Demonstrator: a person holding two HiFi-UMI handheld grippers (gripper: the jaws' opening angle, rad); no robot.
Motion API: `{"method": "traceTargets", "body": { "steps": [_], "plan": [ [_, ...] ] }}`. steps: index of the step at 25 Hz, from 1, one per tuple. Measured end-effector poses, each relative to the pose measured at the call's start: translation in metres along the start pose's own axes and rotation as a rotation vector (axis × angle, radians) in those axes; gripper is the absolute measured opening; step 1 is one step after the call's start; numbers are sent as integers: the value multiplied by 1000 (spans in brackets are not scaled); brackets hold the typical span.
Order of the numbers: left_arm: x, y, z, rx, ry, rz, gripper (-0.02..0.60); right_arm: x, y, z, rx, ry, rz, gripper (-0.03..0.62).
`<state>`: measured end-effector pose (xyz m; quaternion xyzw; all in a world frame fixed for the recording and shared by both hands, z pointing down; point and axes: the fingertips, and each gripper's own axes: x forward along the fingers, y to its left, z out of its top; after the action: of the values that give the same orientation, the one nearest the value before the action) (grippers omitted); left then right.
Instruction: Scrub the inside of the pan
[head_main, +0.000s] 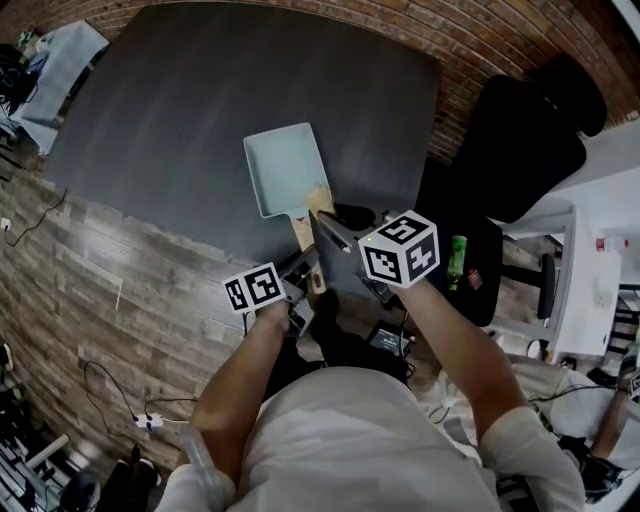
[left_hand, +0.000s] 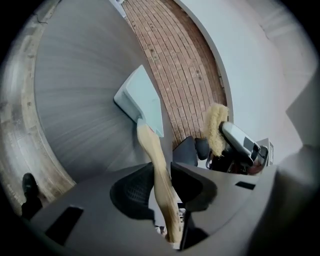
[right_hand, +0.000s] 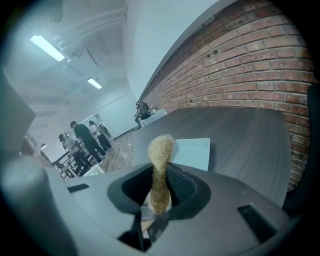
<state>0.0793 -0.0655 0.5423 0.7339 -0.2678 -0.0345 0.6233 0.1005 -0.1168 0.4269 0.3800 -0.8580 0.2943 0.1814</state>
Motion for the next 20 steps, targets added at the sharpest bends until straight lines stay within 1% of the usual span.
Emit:
{"method": "traceTargets", "body": {
  "steps": [3,7,12,16,20],
  "plan": [
    [-4,-2,-15,-11,7,6,106,7,-3,1,-24,16,-3,86],
    [-10,-5,-37,-21,36,5,106,17,-11,0,-70,49,-15,86],
    [-17,-5,-50,-27,66,0,106,37,-16,-4,-144,108,-25,86],
    [-21,-6,-59,-34,86,-5,106,55,-22,-7,-240,164,-44,86],
    [-25,-6,-65,-32,101,-5,106,74,-32,-10,-373,222,-90,86]
  ]
}}
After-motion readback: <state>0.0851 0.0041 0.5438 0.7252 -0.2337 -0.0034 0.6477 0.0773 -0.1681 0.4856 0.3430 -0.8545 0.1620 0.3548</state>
